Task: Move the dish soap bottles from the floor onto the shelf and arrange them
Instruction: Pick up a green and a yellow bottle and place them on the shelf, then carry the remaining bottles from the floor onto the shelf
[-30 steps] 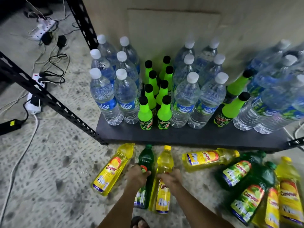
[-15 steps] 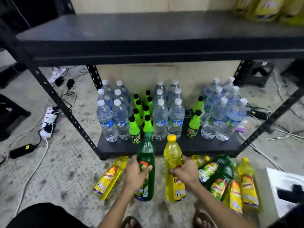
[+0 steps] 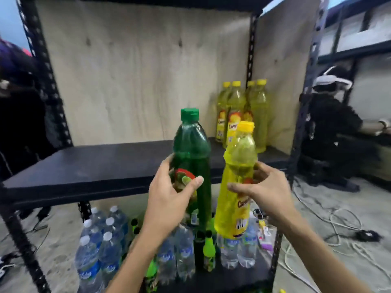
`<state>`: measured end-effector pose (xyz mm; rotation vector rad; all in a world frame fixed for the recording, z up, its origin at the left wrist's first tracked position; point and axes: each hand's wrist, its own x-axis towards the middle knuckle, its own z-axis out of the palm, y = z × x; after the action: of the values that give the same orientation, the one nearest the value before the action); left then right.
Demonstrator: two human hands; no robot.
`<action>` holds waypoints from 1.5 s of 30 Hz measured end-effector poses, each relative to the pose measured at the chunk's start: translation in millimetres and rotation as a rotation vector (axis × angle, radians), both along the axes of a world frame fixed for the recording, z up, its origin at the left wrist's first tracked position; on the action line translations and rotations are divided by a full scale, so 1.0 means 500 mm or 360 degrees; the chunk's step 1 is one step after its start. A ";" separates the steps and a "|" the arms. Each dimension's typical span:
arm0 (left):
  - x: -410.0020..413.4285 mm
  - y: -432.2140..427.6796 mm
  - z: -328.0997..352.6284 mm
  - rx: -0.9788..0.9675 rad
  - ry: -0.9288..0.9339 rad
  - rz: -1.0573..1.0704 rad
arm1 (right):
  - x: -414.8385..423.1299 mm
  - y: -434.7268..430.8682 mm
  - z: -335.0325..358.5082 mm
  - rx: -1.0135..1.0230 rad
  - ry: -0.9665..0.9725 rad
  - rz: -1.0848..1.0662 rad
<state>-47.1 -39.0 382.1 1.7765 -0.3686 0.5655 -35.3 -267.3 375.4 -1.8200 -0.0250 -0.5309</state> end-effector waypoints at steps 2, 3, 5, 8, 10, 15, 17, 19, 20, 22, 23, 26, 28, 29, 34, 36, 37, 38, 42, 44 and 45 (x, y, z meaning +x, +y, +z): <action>0.057 -0.043 0.061 0.0008 -0.0117 0.0025 | 0.030 -0.037 0.072 -0.0019 -0.0122 -0.0104; 0.086 -0.067 0.092 0.0018 -0.0154 0.0047 | 0.046 -0.053 0.104 -0.0024 -0.0181 -0.0156; 0.150 -0.115 0.138 0.0033 -0.0214 0.0047 | 0.080 -0.080 0.162 -0.0065 -0.0272 -0.0278; 0.252 -0.189 0.179 0.0099 -0.0242 0.0059 | 0.138 -0.115 0.224 -0.0135 -0.0330 -0.0439; 0.308 -0.236 0.189 0.0132 -0.0217 0.0084 | 0.183 -0.136 0.245 -0.0132 -0.0334 -0.0529; 0.402 -0.324 0.182 0.0120 -0.0077 0.0048 | 0.275 -0.184 0.258 -0.0152 -0.0209 -0.0746; 0.425 -0.347 0.173 0.0114 -0.0036 0.0028 | 0.301 -0.199 0.253 -0.0131 -0.0173 -0.0807; 0.441 -0.363 0.162 0.0118 0.0000 0.0017 | 0.321 -0.210 0.242 -0.0112 -0.0127 -0.0851; 0.447 -0.369 0.157 0.0122 0.0009 0.0009 | 0.327 -0.214 0.236 -0.0111 -0.0102 -0.0872; 0.456 -0.378 0.149 0.0151 0.0007 -0.0002 | 0.340 -0.226 0.223 -0.0113 -0.0084 -0.0915; 0.459 -0.382 0.149 0.0173 0.0004 0.0000 | 0.342 -0.229 0.219 -0.0105 -0.0088 -0.0931; 0.464 -0.387 0.150 0.0242 -0.0004 0.0018 | 0.344 -0.235 0.209 -0.0136 -0.0090 -0.0950; 0.462 -0.386 0.147 0.0291 -0.0013 0.0025 | 0.335 -0.232 0.206 -0.0219 -0.0112 -0.0909; 0.459 -0.383 0.146 0.0319 -0.0006 0.0019 | 0.328 -0.230 0.202 -0.0245 -0.0097 -0.0898; 0.374 -0.335 0.121 0.0466 0.0080 0.0079 | 0.248 -0.207 0.142 -0.0289 -0.0144 -0.0935; 0.289 -0.296 0.058 0.0337 -0.0142 0.0122 | 0.185 -0.178 0.041 -0.0243 -0.0223 -0.0961; 0.239 -0.276 0.010 0.0235 -0.0285 0.0126 | 0.153 -0.162 -0.027 -0.0224 -0.0217 -0.0954; 0.190 -0.256 -0.045 0.0152 -0.0399 0.0128 | 0.122 -0.147 -0.104 -0.0194 -0.0136 -0.0926; 0.065 -0.188 -0.327 0.0288 -0.0230 0.0126 | 0.024 -0.108 -0.390 -0.0040 0.0656 -0.0611; 0.057 -0.157 -0.483 0.0477 0.0245 0.0092 | 0.005 -0.104 -0.529 0.0102 0.1104 -0.0449; 0.060 -0.141 -0.554 0.0559 0.0488 0.0074 | -0.005 -0.103 -0.584 0.0145 0.1285 -0.0411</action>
<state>-17.3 -109.5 105.3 2.1773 -0.2222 0.2617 -37.6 -319.0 83.6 -1.8403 0.7751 0.0589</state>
